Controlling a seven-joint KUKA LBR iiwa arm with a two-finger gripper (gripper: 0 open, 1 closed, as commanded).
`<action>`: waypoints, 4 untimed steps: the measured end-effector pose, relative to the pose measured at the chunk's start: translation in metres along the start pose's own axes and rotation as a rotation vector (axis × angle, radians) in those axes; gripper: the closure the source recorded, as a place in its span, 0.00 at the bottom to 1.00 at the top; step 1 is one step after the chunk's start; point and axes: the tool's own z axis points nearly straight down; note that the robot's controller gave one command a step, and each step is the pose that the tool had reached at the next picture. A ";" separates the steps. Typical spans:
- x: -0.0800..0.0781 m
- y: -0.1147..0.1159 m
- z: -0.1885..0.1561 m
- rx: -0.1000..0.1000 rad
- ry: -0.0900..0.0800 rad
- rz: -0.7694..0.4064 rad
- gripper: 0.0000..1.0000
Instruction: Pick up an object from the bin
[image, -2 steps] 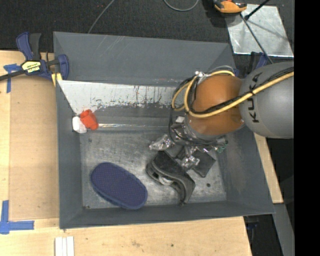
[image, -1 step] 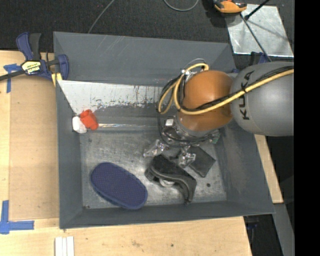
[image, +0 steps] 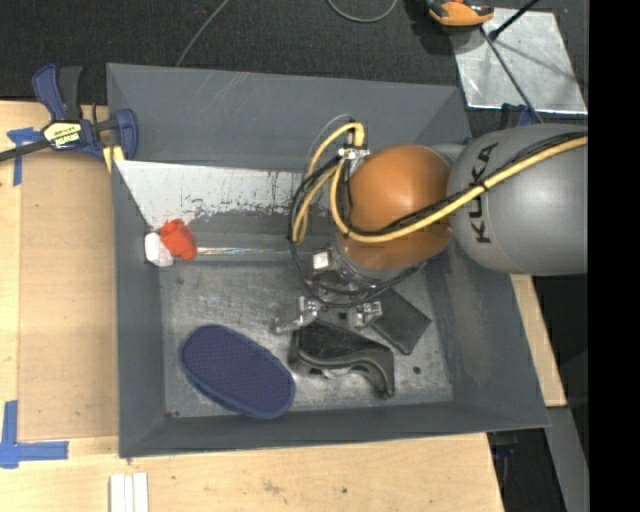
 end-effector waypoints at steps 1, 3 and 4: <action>-0.002 -0.002 -0.002 0.007 -0.005 0.000 1.00; 0.067 0.007 -0.063 -0.012 0.003 -0.288 1.00; 0.078 0.063 -0.065 -0.012 0.000 -0.427 1.00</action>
Offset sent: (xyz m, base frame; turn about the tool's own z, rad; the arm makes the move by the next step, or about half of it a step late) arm 0.0000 0.0000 0.0000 0.0000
